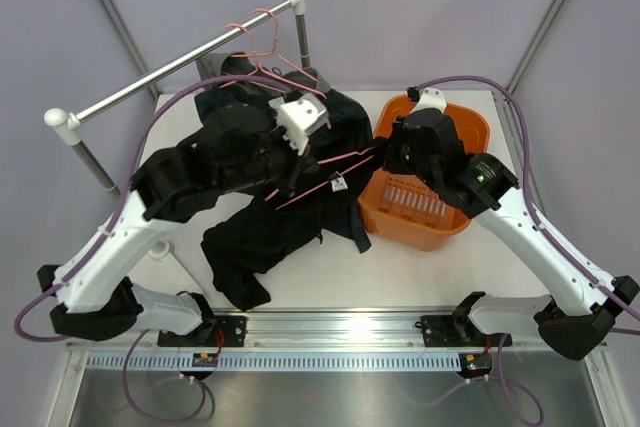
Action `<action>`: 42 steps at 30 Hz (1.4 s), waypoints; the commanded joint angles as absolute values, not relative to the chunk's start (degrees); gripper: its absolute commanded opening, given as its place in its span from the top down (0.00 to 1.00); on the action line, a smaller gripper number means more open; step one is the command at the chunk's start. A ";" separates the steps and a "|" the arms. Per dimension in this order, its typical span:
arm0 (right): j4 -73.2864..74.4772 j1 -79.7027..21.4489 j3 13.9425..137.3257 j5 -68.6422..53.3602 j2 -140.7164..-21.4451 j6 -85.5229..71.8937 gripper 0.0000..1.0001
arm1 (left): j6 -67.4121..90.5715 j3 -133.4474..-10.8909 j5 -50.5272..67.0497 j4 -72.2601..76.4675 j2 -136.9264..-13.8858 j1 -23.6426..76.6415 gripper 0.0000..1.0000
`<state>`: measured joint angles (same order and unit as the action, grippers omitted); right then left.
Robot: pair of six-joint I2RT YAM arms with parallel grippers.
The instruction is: Remove the shorts from the hanger
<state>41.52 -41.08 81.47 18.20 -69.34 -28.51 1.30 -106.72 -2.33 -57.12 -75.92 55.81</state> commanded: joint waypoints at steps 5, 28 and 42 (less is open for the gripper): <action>47.90 -40.34 93.95 31.21 -76.36 -27.60 1.00 | -1.23 -103.98 2.28 -56.69 -62.42 56.16 1.00; 47.63 -55.72 97.90 20.82 -71.90 -27.69 1.00 | 7.56 -106.42 -27.76 -19.16 -73.29 55.37 1.00; 67.85 -54.85 158.18 43.31 -86.11 -15.40 1.00 | 2.90 -106.80 -38.32 -22.06 -69.70 54.67 1.00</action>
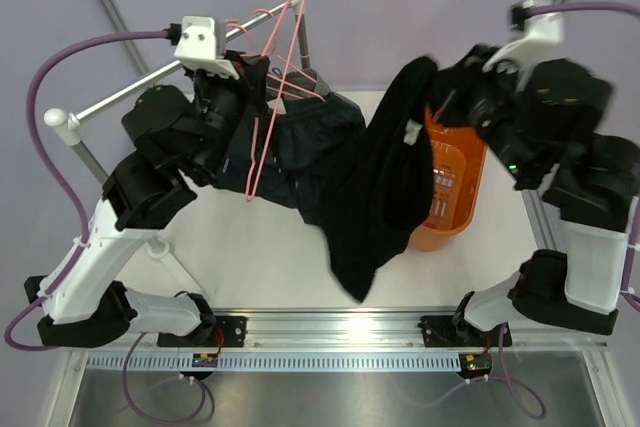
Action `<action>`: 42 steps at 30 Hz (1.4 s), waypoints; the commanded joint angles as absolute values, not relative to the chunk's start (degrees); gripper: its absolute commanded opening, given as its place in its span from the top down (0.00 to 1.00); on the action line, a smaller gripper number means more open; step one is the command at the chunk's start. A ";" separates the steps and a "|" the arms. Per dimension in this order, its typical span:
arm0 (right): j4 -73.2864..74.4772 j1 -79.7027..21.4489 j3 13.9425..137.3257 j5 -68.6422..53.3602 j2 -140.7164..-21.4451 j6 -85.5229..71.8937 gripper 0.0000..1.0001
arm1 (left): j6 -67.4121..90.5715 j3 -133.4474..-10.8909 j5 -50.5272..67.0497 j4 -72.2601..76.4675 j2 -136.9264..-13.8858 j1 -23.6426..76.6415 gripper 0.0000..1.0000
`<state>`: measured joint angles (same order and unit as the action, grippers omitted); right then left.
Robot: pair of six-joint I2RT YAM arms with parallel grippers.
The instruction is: Remove the shorts from the hanger
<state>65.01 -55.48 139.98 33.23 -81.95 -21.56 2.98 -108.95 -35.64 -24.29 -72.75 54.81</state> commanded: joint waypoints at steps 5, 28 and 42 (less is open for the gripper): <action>29.01 -54.84 136.09 62.82 -79.13 6.98 1.00 | 5.71 -97.40 -36.92 -23.02 -64.17 54.67 1.00; 27.66 -26.81 151.25 45.71 -100.54 1.94 1.00 | 14.24 -75.42 -36.12 -27.59 -50.54 54.67 1.00; 43.42 -19.16 112.61 21.30 -97.65 -24.15 1.00 | 15.91 -73.04 -37.53 -29.09 -47.11 54.67 1.00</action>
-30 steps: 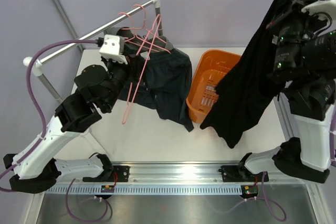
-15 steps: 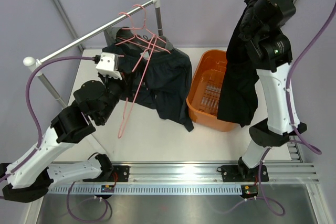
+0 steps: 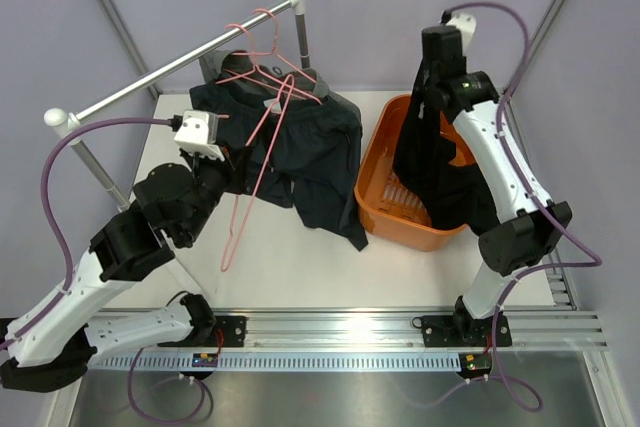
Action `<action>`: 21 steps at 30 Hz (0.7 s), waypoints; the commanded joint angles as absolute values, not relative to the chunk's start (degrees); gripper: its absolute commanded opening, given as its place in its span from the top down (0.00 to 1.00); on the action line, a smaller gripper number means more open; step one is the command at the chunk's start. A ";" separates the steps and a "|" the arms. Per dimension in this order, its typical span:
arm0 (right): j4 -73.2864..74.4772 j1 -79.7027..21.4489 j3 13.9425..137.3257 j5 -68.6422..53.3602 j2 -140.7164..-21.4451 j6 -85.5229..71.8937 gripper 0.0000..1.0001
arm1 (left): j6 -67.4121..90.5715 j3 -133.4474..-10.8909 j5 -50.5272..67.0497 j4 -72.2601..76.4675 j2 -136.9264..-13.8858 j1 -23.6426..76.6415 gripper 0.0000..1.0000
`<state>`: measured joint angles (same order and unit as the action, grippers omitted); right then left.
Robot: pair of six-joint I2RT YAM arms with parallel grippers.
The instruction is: Remove the shorts from the hanger
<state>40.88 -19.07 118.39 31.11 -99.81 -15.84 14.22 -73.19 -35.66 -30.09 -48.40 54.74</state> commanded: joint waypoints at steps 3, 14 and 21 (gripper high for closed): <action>40.70 -19.07 101.63 16.81 -95.81 -27.06 1.00 | 16.26 -73.21 -37.53 -29.79 -46.93 54.67 1.00; 29.27 -19.60 73.05 3.18 -87.36 -33.57 1.00 | 17.93 -73.04 -40.25 -31.73 -45.44 54.67 1.00; 29.00 -22.68 68.56 4.73 -85.44 -34.01 0.93 | 22.67 -76.11 -45.87 -37.94 -47.63 54.67 1.00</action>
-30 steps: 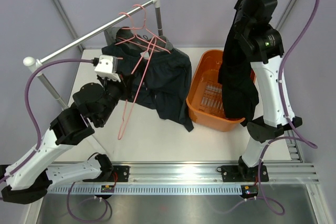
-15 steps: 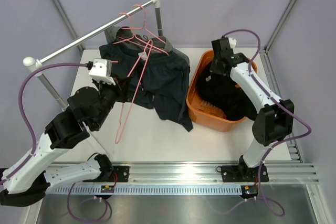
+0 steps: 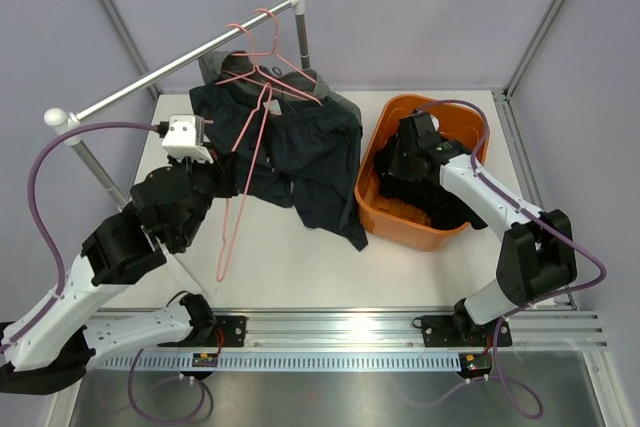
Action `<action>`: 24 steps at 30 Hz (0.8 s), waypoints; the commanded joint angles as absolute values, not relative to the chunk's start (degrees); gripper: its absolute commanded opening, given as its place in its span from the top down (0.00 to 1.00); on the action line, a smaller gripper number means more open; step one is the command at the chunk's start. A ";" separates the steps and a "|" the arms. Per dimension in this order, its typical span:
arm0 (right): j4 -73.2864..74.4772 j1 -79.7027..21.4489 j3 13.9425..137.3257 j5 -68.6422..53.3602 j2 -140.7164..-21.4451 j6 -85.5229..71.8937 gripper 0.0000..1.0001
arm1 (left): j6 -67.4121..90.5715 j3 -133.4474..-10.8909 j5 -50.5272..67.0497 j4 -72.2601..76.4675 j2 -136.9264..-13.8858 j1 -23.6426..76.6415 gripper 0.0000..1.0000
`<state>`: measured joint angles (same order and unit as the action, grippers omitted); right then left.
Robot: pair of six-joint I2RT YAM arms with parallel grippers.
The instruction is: Remove the shorts from the hanger
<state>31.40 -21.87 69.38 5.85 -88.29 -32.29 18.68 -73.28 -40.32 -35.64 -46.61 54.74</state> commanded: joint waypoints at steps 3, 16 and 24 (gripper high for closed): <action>29.62 -22.68 67.94 6.06 -82.54 -33.66 0.65 | 25.39 -78.48 -48.07 -42.51 -47.73 54.67 1.00; 29.97 -22.68 67.76 6.94 -76.91 -33.66 0.26 | 35.33 -87.79 -58.26 -63.27 -48.25 54.67 1.00; 30.23 -22.68 67.67 5.36 -74.71 -33.58 0.26 | 30.34 -94.40 -57.32 -62.94 -57.91 48.28 1.00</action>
<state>31.27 -22.52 67.42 5.98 -77.58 -33.30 32.42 -93.21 -57.14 -65.01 -53.04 52.62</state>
